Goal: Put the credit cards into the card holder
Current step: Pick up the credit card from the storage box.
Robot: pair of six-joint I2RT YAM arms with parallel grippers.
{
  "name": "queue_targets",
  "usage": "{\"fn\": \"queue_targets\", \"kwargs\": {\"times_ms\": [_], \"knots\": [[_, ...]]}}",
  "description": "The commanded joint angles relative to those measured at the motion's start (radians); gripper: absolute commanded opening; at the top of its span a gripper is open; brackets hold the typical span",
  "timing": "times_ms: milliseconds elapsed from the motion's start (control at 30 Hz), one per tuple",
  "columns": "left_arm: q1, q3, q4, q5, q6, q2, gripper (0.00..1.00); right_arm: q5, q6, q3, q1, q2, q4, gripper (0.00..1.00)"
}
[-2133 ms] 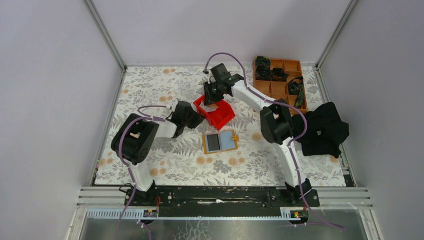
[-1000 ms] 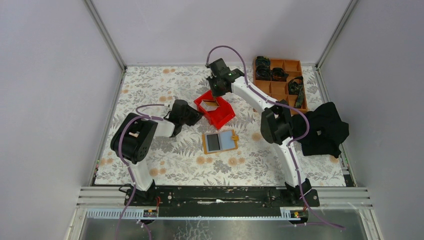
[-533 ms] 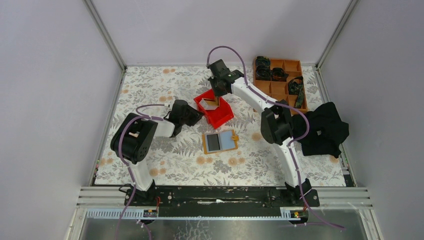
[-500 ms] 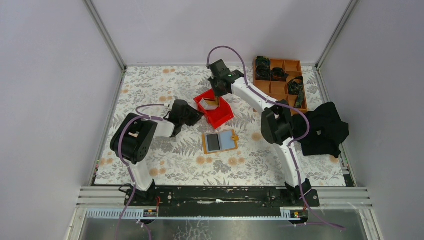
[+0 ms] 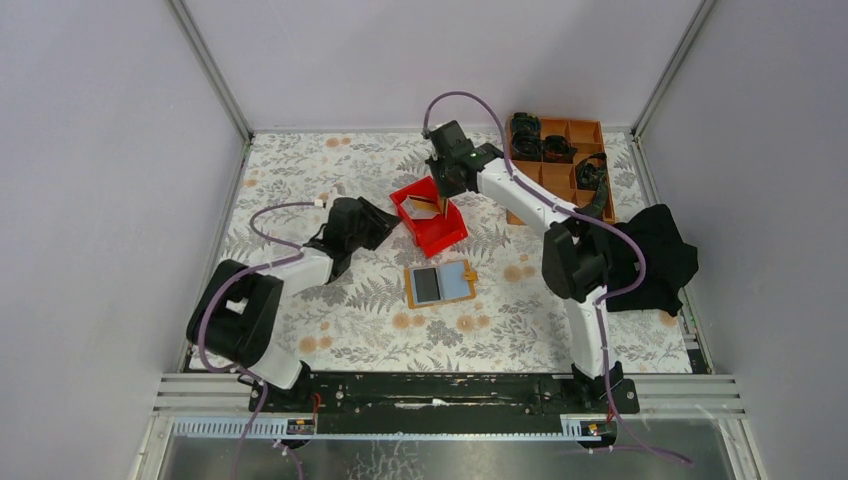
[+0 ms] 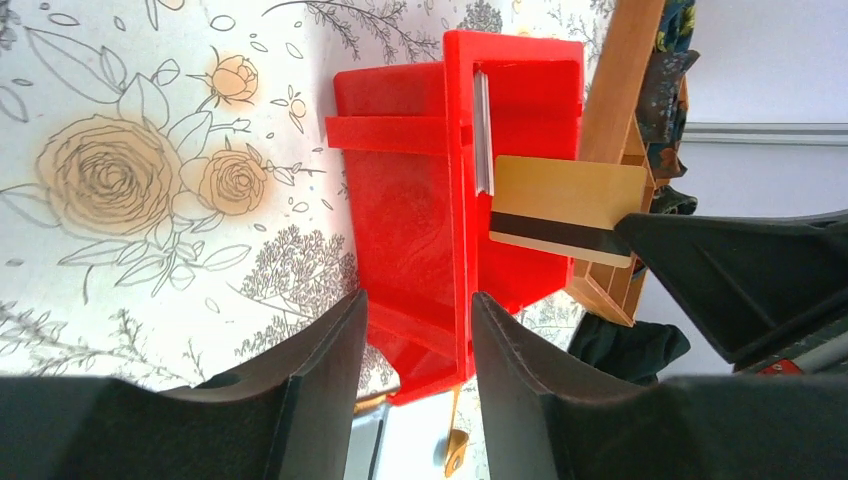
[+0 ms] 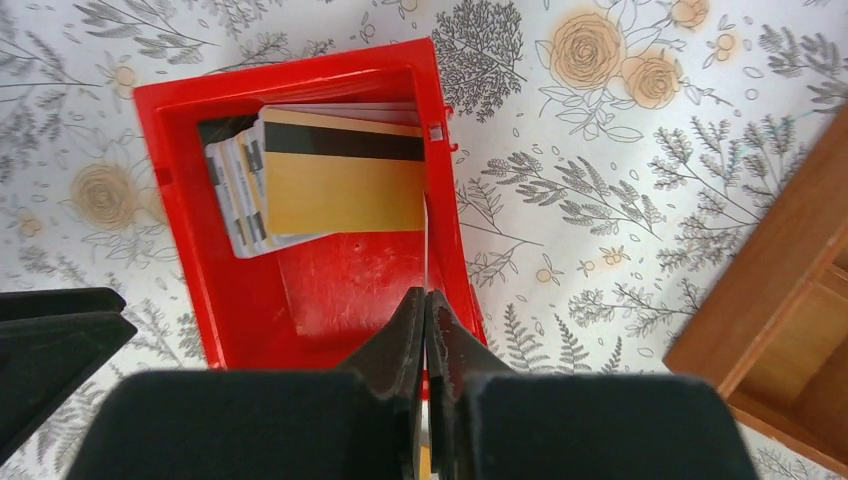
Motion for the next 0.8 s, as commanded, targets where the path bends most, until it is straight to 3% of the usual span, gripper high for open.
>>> {"fn": "queue_targets", "kwargs": {"times_ms": [0,200,333,533,767], "knots": [[0.01,-0.029,-0.079,-0.037,0.059,-0.104,0.51,0.005,-0.005,-0.039,0.013,-0.155,0.064,0.0],[0.01,-0.023,-0.137,0.007,0.17,-0.205,0.53,-0.021,-0.006,-0.069,0.014,-0.242,0.05,0.0],[0.01,-0.018,-0.116,0.113,0.264,-0.247,0.56,-0.083,-0.008,-0.105,0.014,-0.316,0.015,0.0],[0.01,-0.019,-0.051,0.382,0.359,-0.29,0.59,-0.236,-0.007,-0.224,0.014,-0.479,-0.044,0.0],[0.009,-0.074,0.041,0.7,0.38,-0.335,0.62,-0.488,0.072,-0.501,0.014,-0.715,-0.005,0.0]]}}
